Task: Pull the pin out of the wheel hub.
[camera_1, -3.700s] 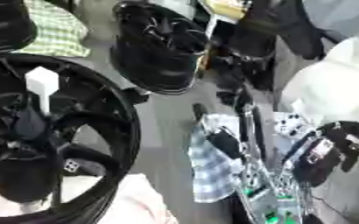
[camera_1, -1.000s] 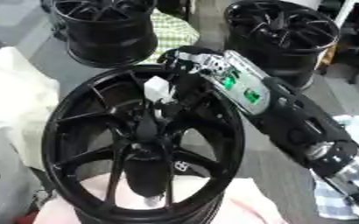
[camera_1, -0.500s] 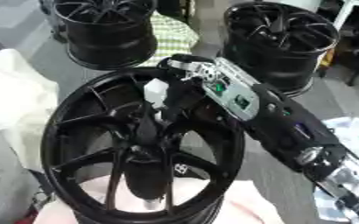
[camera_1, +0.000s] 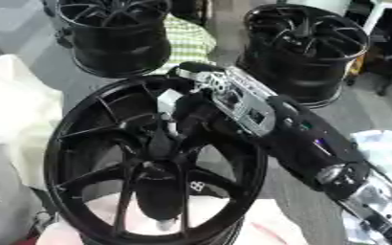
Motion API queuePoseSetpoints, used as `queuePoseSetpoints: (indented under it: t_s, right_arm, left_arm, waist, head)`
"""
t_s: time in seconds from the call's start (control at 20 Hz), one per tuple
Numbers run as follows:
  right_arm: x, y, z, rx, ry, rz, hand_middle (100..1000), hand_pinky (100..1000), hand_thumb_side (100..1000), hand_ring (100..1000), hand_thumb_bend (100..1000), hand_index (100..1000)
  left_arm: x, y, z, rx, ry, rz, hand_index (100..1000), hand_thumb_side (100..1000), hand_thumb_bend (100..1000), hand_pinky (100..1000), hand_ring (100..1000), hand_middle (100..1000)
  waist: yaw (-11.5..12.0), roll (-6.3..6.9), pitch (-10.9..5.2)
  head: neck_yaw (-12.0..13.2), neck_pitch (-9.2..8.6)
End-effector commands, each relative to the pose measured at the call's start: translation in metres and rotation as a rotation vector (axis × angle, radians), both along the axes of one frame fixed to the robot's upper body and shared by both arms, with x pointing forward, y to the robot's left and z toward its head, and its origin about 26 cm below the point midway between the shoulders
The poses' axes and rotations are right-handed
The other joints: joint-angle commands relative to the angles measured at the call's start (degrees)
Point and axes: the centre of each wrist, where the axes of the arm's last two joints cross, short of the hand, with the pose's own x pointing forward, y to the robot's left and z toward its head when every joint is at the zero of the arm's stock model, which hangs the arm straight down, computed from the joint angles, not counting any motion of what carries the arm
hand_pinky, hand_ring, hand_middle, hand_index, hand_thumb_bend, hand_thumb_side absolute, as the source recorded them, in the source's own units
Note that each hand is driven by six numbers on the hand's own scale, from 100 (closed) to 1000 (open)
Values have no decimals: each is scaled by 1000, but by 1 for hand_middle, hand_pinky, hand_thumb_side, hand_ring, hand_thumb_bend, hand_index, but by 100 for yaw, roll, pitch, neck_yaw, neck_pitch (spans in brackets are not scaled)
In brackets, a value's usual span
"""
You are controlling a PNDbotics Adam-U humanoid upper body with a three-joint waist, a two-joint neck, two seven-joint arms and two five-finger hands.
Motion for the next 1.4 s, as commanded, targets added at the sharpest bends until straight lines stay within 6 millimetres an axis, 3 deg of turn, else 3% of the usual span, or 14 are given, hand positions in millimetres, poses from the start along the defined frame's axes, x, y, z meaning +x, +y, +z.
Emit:
queuePoseSetpoints:
  t_s: [0.05,0.15,0.35,0.55,0.65,0.7,0.75,0.95,1.05,1.1,1.15,1.2,1.35,1.4]
  right_arm:
    - [-3,2,14,10,-59,6,512,495,190,499,164,683]
    - [-4,2,16,19,-75,6,495,464,169,475,121,665]
    - [-9,2,26,55,-120,15,488,445,160,463,138,656]
    - [-25,-7,61,103,-189,42,492,446,170,463,168,661]
    - [-38,-17,86,134,-231,48,495,450,183,465,186,662]
    - [-46,-24,99,149,-256,46,502,456,328,468,100,661]
    - [-55,-30,109,164,-279,42,498,456,194,468,204,661]
    - [-89,-73,132,244,-365,-59,498,456,194,463,243,659]
    - [-102,-101,129,273,-409,-167,499,460,193,463,255,663]
    - [-107,-116,121,287,-428,-238,509,470,123,468,129,671]
    - [-112,-128,112,304,-451,-296,510,477,208,472,257,676]
    - [-117,-141,98,328,-475,-348,531,503,239,488,284,699]
    - [-132,-187,33,395,-550,-574,573,572,224,524,375,747]
    - [-140,-200,7,416,-562,-671,664,640,254,595,471,821]
  left_arm:
    - [2,-1,10,10,-31,-6,762,669,100,574,188,537]
    - [2,-1,10,10,-31,-7,763,669,100,574,187,538]
    - [2,-1,9,14,-29,-7,763,671,100,574,184,538]
    - [1,0,8,22,-23,-3,763,673,100,574,181,538]
    - [0,3,7,29,-18,4,764,673,100,574,179,538]
    - [-1,5,6,34,-16,9,764,674,100,574,178,538]
    - [-2,6,6,37,-14,14,764,673,100,574,178,538]
    - [-5,17,4,52,-9,43,763,672,100,574,173,538]
    - [-7,21,4,55,-10,56,763,670,100,574,169,538]
    - [-8,23,4,55,-12,62,763,669,100,574,171,538]
    - [-8,25,4,53,-14,67,763,669,100,573,173,538]
    - [-9,27,4,51,-15,74,763,667,100,573,171,538]
    - [-12,34,4,49,-17,99,763,668,100,574,168,538]
    - [-13,36,3,51,-18,106,763,668,100,573,164,537]
  waist:
    - [10,34,-34]
    - [9,35,-35]
    - [-7,30,-39]
    - [-68,6,-70]
    - [-138,-16,-97]
    - [-183,-27,-111]
    - [-221,-38,-122]
    - [-447,-76,-158]
    - [-555,-80,-157]
    - [-616,-74,-149]
    - [-665,-65,-140]
    - [-734,-52,-131]
    - [-879,-35,-106]
    - [-911,-35,-98]
  head:
    - [5,-20]
    - [6,1]
    - [-1,31]
    - [62,98]
    - [137,137]
    - [172,157]
    - [200,176]
    - [419,198]
    - [497,197]
    - [520,193]
    - [536,188]
    - [578,183]
    - [661,175]
    - [674,170]
